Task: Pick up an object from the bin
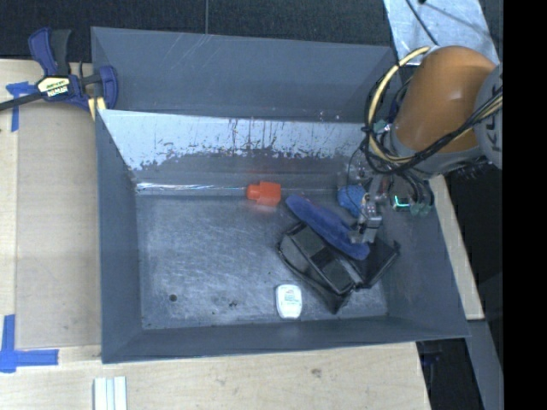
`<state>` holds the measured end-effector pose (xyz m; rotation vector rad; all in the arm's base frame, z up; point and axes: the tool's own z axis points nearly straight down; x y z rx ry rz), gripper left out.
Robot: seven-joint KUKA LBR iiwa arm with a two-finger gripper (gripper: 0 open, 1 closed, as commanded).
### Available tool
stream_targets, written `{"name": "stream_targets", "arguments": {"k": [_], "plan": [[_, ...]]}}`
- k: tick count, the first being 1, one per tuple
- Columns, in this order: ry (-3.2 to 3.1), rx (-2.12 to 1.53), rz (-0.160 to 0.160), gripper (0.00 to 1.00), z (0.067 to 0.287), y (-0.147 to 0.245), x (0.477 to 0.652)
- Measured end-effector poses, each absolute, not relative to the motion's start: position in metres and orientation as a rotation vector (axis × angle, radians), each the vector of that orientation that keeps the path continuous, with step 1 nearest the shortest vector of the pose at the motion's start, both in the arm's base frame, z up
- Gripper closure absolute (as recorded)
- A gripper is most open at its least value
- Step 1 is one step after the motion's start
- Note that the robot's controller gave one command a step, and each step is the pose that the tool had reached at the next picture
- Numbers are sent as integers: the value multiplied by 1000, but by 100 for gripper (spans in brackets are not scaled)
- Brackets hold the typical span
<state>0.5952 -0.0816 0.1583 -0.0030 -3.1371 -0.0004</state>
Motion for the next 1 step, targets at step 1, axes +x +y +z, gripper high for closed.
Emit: {"name": "stream_targets", "arguments": {"k": [1], "plan": [[-3138, -134, -4, 0, 68, -101, 597]]}}
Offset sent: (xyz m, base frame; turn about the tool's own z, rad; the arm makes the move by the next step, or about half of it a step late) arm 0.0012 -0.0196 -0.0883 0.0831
